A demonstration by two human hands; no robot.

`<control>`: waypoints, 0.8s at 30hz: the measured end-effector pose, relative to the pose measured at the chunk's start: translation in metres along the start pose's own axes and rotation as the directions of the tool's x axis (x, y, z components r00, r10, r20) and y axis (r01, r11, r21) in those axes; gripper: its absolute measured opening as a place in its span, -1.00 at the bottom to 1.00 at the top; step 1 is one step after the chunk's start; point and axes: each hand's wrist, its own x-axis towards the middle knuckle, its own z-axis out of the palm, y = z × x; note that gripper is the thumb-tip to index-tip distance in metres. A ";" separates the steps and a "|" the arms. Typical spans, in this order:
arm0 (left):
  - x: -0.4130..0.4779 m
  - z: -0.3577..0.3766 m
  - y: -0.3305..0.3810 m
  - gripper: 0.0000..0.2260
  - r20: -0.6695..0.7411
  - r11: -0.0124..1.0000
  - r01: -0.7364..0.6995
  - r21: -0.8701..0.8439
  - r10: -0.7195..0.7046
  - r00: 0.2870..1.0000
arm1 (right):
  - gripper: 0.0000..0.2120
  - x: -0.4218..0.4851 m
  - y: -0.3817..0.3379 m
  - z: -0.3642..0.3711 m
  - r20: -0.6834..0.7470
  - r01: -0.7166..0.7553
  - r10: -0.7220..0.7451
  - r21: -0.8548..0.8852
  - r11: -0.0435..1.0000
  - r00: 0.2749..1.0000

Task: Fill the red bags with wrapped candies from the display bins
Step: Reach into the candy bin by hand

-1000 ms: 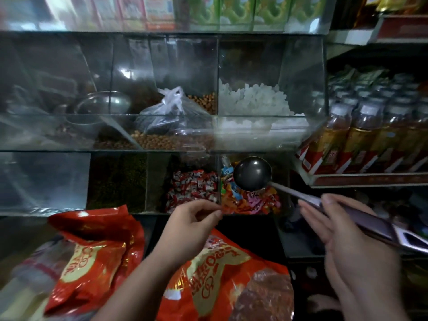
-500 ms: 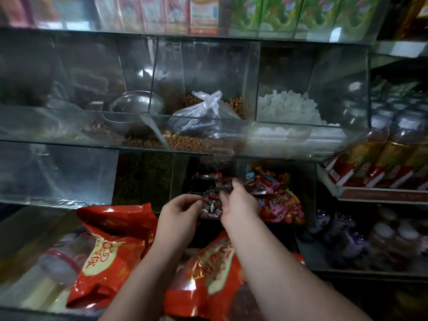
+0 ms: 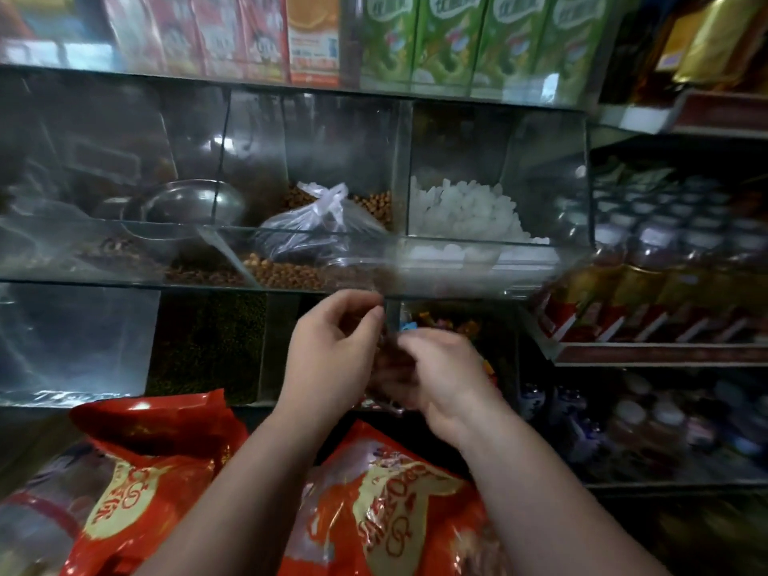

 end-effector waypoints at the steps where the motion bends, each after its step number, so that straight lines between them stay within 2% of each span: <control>1: 0.001 0.005 0.009 -0.91 0.003 0.998 -0.061 -0.006 0.061 0.998 | -0.83 -0.004 -0.013 -0.014 -0.152 0.223 -0.235 -0.090 0.971 0.960; 2: 0.003 0.011 0.016 -0.89 0.018 0.994 -0.107 -0.005 0.107 0.994 | -0.84 -0.007 -0.025 -0.029 -0.256 0.398 -0.435 -0.184 0.899 0.863; 3: 0.005 0.017 0.024 -0.85 0.043 0.991 -0.137 -0.002 0.137 0.990 | -0.87 -0.010 -0.038 -0.041 -0.308 0.518 -0.574 -0.249 0.818 0.759; 4: 0.007 0.023 0.030 -0.79 0.075 0.988 -0.157 0.000 0.156 0.985 | -0.90 -0.013 -0.049 -0.050 -0.325 0.588 -0.654 -0.285 0.757 0.683; 5: 0.010 0.029 0.034 -0.74 0.106 0.985 -0.174 0.007 0.172 0.979 | -0.87 -0.013 -0.054 -0.055 -0.329 0.617 -0.688 -0.305 0.726 0.647; 6: 0.014 0.034 0.037 -0.70 0.126 0.980 -0.196 0.023 0.192 0.973 | -0.78 -0.011 -0.057 -0.059 -0.325 0.612 -0.691 -0.321 0.723 0.646; 8: 0.021 0.041 0.042 -0.65 0.142 0.968 -0.241 0.067 0.230 0.963 | -0.54 -0.005 -0.061 -0.059 -0.295 0.569 -0.659 -0.341 0.749 0.692; 9: 0.023 0.043 0.044 -0.65 0.139 0.962 -0.259 0.085 0.246 0.959 | -0.50 -0.002 -0.062 -0.058 -0.283 0.558 -0.646 -0.337 0.759 0.709; 10: 0.026 0.045 0.045 -0.66 0.120 0.953 -0.285 0.105 0.272 0.955 | -0.55 0.002 -0.064 -0.057 -0.283 0.561 -0.646 -0.328 0.760 0.709; 12: 0.029 0.047 0.045 -0.72 0.056 0.937 -0.327 0.123 0.322 0.945 | -0.76 0.007 -0.067 -0.058 -0.344 0.602 -0.668 -0.290 0.744 0.660; 14: 0.029 0.048 0.044 -0.82 0.010 0.933 -0.338 0.124 0.340 0.940 | -0.83 0.010 -0.068 -0.059 -0.418 0.625 -0.670 -0.261 0.736 0.614; 16: 0.029 0.050 0.040 -0.88 0.001 0.896 -0.375 0.237 0.386 0.923 | -0.87 0.013 -0.066 -0.058 -0.409 0.560 -0.617 -0.264 0.785 0.672; 19: 0.025 0.055 0.036 -0.80 0.025 0.850 -0.401 0.342 0.418 0.908 | -0.89 0.018 -0.062 -0.056 -0.360 0.476 -0.541 -0.258 0.841 0.760; 22: 0.023 0.059 0.037 -0.78 0.006 0.840 -0.404 0.363 0.431 0.902 | -0.88 0.019 -0.067 -0.053 -0.280 0.482 -0.542 -0.256 0.838 0.793; 24: 0.025 0.061 0.036 -0.81 -0.003 0.828 -0.411 0.382 0.445 0.895 | -0.85 0.020 -0.070 -0.053 -0.282 0.487 -0.553 -0.272 0.830 0.784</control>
